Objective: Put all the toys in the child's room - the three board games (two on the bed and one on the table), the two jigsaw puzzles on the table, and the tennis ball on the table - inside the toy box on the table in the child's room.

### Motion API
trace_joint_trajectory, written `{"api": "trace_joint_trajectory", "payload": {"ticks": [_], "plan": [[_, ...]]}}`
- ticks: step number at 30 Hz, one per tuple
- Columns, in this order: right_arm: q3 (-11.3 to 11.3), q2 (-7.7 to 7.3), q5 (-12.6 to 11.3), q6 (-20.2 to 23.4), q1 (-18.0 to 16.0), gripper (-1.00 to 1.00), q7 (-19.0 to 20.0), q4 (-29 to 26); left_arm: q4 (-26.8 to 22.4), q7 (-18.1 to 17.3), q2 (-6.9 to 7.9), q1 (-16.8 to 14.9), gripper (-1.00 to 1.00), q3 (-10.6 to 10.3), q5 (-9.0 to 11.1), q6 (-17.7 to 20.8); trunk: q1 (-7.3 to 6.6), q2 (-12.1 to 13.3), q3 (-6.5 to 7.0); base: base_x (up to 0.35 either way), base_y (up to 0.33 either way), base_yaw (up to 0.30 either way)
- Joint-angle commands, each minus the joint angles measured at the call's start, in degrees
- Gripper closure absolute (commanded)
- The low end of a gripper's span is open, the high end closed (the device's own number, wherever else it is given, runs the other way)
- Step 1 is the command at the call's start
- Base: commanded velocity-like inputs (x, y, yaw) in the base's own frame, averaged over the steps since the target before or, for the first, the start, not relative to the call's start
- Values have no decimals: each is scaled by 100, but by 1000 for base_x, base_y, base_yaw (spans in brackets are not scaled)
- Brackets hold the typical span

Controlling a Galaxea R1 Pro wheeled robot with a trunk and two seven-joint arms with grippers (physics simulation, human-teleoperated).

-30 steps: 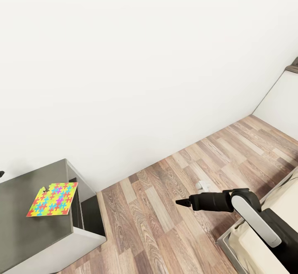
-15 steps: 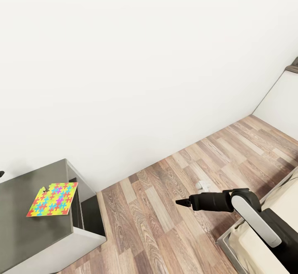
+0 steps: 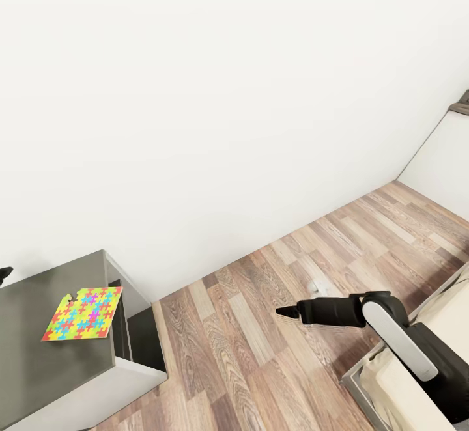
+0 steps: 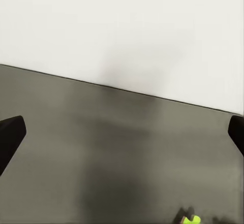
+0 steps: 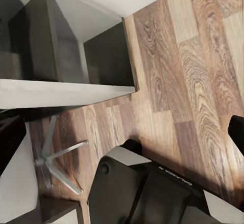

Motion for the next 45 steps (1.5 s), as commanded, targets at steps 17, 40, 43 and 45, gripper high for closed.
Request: {"api": "trace_joint_trajectory", "payload": {"ticks": [17, 40, 43, 45], "plan": [[-532, 543, 83, 42, -237, -100, 38, 260, -41, -101, -54, -41, -100, -48, 91, 99, 2, -9, -8, 0, 0, 0], [-569, 882, 98, 50, -254, -100, 29, 218, -51, -111, -64, -53, -100, -54, 99, 105, 2, -9, -8, 0, 0, 27], [-569, 885, 103, 50, -254, -100, 25, 217, -51, -111, -65, -53, -100, -56, 100, 105, 2, -9, -8, 0, 0, 187], [-569, 886, 109, 49, -254, -100, 23, 216, -54, -112, -66, -53, -100, -57, 100, 105, 2, -9, -8, 0, 0, 215]]}}
